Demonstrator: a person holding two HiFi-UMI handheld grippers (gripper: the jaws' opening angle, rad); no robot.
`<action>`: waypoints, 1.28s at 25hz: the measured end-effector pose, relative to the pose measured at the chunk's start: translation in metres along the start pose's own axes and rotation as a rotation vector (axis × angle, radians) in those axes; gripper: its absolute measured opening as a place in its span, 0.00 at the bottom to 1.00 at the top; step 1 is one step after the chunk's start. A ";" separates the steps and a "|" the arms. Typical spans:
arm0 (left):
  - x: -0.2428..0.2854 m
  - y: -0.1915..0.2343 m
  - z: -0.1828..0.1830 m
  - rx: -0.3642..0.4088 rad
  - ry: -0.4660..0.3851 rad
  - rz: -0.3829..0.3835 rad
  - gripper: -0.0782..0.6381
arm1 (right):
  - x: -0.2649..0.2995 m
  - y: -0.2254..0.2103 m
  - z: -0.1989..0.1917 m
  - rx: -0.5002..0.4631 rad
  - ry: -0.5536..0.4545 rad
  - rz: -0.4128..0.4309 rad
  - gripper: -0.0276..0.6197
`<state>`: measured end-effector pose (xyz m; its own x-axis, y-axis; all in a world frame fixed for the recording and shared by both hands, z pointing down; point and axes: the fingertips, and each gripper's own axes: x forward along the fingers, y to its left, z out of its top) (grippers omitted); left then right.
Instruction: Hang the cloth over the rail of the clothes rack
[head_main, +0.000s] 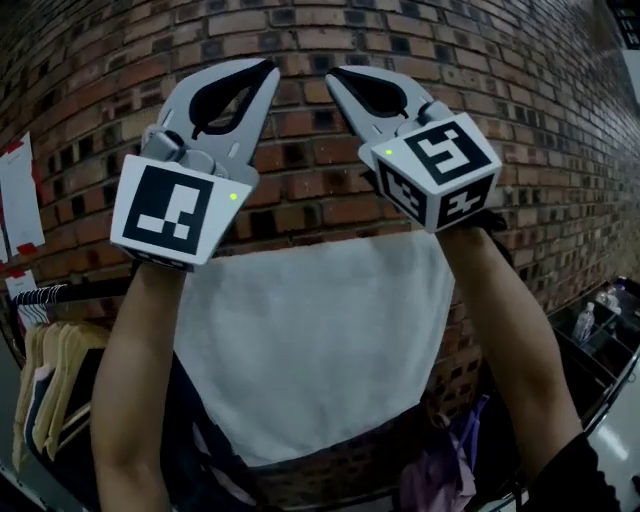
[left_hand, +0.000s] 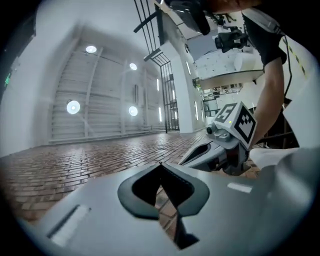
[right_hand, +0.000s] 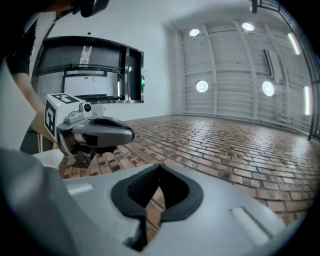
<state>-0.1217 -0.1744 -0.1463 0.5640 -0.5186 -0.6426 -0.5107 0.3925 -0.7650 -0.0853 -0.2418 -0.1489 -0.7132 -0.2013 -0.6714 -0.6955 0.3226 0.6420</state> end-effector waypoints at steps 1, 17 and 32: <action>-0.001 -0.011 0.002 0.007 -0.004 -0.024 0.12 | 0.000 0.009 -0.002 0.002 -0.004 0.007 0.05; -0.111 -0.108 0.026 -0.645 -0.033 0.160 0.12 | -0.114 0.139 0.003 0.359 -0.094 -0.084 0.05; -0.278 -0.344 -0.072 -0.924 0.687 0.088 0.12 | -0.287 0.313 -0.164 0.718 0.532 -0.116 0.05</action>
<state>-0.1499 -0.2201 0.2992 0.1754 -0.9325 -0.3156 -0.9709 -0.1107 -0.2125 -0.1125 -0.2350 0.3052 -0.7122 -0.6124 -0.3430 -0.6707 0.7379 0.0751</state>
